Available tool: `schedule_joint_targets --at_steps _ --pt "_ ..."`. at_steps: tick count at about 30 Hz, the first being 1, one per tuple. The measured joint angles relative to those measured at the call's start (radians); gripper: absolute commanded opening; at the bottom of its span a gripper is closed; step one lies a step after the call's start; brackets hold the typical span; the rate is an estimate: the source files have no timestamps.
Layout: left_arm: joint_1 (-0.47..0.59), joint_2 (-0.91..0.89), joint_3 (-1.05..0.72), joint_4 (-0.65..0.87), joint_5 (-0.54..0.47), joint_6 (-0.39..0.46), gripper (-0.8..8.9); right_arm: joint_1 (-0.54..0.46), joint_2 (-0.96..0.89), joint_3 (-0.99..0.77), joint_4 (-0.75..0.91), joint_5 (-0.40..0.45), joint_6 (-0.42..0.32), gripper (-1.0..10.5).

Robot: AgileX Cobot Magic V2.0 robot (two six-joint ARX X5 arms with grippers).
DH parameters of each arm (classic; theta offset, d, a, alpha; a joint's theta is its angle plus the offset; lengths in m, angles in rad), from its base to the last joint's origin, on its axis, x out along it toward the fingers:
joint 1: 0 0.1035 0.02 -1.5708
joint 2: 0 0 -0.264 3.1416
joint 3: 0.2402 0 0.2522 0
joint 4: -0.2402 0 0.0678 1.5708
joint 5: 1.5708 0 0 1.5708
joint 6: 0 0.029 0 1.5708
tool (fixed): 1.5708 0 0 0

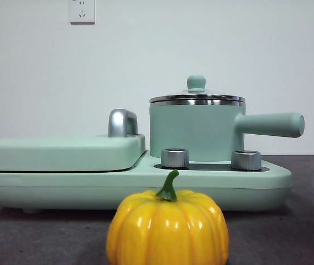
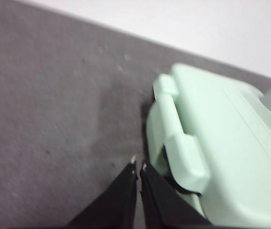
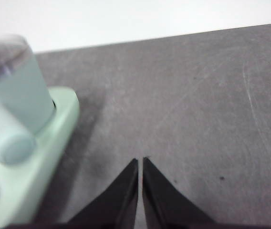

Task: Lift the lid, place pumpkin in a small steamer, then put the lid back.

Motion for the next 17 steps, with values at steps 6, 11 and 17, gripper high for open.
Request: schedule_joint_targets --at_steps 6,11,17 --pt "-0.035 0.135 0.172 -0.013 0.000 -0.018 0.15 0.000 0.068 0.203 -0.082 -0.041 0.082 0.1" --pt "-0.061 0.297 0.328 -0.023 0.060 -0.015 0.15 0.000 0.177 0.370 -0.181 -0.115 0.097 0.1" --pt "-0.086 0.495 0.566 -0.157 0.215 0.051 0.15 0.000 0.344 0.584 -0.293 -0.307 0.058 0.1"
